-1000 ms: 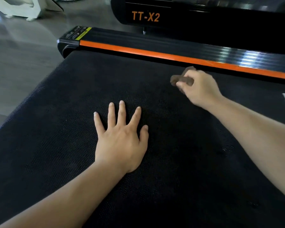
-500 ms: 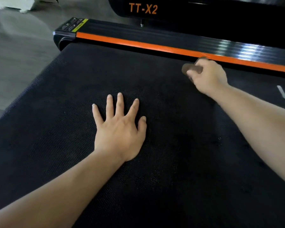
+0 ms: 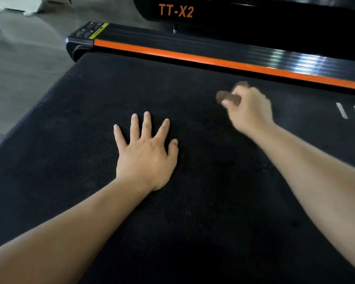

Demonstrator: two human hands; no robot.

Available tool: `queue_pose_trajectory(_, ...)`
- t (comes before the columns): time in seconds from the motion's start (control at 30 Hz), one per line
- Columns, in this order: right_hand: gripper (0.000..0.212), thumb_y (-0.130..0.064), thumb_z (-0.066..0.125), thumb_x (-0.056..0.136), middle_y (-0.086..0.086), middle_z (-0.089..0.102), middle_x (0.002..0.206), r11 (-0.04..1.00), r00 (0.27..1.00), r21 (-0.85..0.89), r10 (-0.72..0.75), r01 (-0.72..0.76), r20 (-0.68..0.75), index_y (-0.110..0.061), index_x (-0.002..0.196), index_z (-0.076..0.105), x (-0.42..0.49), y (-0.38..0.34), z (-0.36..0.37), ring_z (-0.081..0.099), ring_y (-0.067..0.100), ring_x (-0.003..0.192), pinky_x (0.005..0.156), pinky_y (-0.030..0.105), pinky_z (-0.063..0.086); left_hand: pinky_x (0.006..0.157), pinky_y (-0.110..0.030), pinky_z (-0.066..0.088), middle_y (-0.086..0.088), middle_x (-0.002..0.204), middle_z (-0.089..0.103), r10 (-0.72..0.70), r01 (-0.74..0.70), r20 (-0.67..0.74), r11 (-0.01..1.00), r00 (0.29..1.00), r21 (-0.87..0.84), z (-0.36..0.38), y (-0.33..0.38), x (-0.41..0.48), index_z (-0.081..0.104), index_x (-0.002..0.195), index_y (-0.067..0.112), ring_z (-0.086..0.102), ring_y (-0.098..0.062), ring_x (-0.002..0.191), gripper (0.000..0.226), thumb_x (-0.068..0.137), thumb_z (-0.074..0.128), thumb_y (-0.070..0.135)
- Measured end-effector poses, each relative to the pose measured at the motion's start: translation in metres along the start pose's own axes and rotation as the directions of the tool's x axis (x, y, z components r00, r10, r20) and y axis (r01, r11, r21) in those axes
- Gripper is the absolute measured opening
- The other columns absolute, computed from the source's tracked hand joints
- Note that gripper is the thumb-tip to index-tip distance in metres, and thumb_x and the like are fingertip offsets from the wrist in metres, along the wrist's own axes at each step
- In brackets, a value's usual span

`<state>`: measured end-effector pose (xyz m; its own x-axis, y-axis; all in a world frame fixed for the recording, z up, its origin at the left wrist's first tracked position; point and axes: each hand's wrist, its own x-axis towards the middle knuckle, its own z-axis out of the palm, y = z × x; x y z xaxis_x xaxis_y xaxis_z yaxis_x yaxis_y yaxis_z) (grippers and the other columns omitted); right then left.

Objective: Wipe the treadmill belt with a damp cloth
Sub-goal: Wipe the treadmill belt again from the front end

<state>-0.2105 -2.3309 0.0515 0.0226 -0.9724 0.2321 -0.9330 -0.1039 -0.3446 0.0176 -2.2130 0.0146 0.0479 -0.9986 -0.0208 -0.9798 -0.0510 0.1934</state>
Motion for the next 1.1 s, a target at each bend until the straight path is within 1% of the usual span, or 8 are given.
queue_pose_trajectory(0.1,0.02,-0.042,0.065,0.093,-0.005,0.057,0.089,0.978,0.977,0.123,-0.182,0.168,0.108,-0.027,0.085,0.056,-0.06,-0.014,0.0,0.057,0.019,0.078,0.077,0.037,0.043,0.122,-0.066,-0.007,-0.008,0.173,-0.001,-0.001,0.001,-0.005,1.0,1.0,0.01,0.0,0.0,0.0,0.008,0.163,0.039,-0.012,-0.032,0.158,0.065,0.102,0.012,0.063)
queue_pose_trajectory(0.17,0.02,-0.042,0.067,0.091,-0.005,0.056,0.085,0.964,0.952,0.062,-0.266,0.26,0.149,-0.026,0.083,0.058,-0.067,-0.005,-0.006,0.056,0.018,0.075,0.074,0.034,0.039,0.122,-0.065,-0.008,-0.008,0.173,-0.001,-0.002,0.002,-0.003,1.0,1.0,0.006,0.0,-0.001,0.001,0.009,0.163,0.039,-0.012,-0.032,0.158,0.066,0.102,0.012,0.063)
queue_pose_trajectory(0.33,0.023,-0.044,0.059,0.096,0.0,0.053,0.094,0.998,0.998,-0.054,0.007,-0.01,-0.057,-0.021,0.098,0.062,-0.013,0.018,-0.009,0.06,0.034,0.094,0.089,0.043,0.041,0.122,-0.065,-0.009,-0.007,0.173,-0.002,-0.008,0.008,0.006,1.0,1.0,0.004,-0.001,0.0,0.001,0.008,0.163,0.038,-0.013,-0.031,0.158,0.066,0.102,0.013,0.063)
queue_pose_trajectory(0.5,0.018,-0.041,0.064,0.094,-0.004,0.054,0.088,0.979,0.976,0.051,-0.203,0.199,0.081,-0.024,0.089,0.06,-0.1,-0.001,-0.016,0.053,0.019,0.078,0.079,0.04,0.042,0.122,-0.066,-0.008,-0.008,0.173,-0.001,-0.003,0.003,0.001,1.0,1.0,0.019,0.001,-0.001,0.002,0.008,0.163,0.039,-0.011,-0.032,0.158,0.066,0.102,0.013,0.063)
queue_pose_trajectory(0.57,0.02,-0.043,0.064,0.092,-0.002,0.056,0.087,0.963,0.959,-0.023,-0.265,0.268,0.102,-0.023,0.089,0.061,-0.104,0.009,-0.021,0.054,0.022,0.081,0.083,0.042,0.04,0.122,-0.066,-0.008,-0.008,0.173,-0.001,-0.006,0.006,-0.003,1.0,1.0,0.017,0.001,-0.002,0.001,0.009,0.163,0.039,-0.011,-0.032,0.158,0.066,0.102,0.013,0.063)
queue_pose_trajectory(0.73,0.024,-0.044,0.06,0.095,0.002,0.057,0.097,0.999,0.998,-0.046,0.026,-0.029,-0.06,-0.021,0.099,0.065,-0.05,0.025,-0.021,0.06,0.036,0.096,0.09,0.049,0.047,0.122,-0.066,-0.008,-0.008,0.173,0.0,-0.011,0.011,0.008,1.0,1.0,0.024,0.001,-0.001,0.002,0.01,0.163,0.039,-0.011,-0.032,0.158,0.066,0.101,0.013,0.063)
queue_pose_trajectory(0.97,0.023,-0.046,0.062,0.091,-0.003,0.054,0.087,0.966,0.963,-0.013,-0.258,0.26,0.073,-0.023,0.09,0.063,-0.136,0.013,-0.026,0.053,0.023,0.081,0.078,0.039,0.039,0.122,-0.066,-0.009,-0.008,0.173,0.0,-0.018,0.017,0.002,1.0,1.0,0.018,0.002,-0.003,0.003,0.011,0.163,0.04,-0.011,-0.031,0.158,0.066,0.101,0.013,0.063)
queue_pose_trajectory(1.1,0.024,-0.044,0.059,0.095,0.0,0.054,0.093,1.0,0.997,-0.03,0.003,-0.005,-0.074,-0.021,0.099,0.065,-0.078,0.028,-0.024,0.06,0.035,0.094,0.087,0.044,0.045,0.122,-0.066,-0.009,-0.008,0.173,0.001,-0.017,0.017,0.005,1.0,1.0,0.015,0.002,-0.002,0.003,0.013,0.163,0.04,-0.01,-0.031,0.159,0.066,0.101,0.014,0.063)
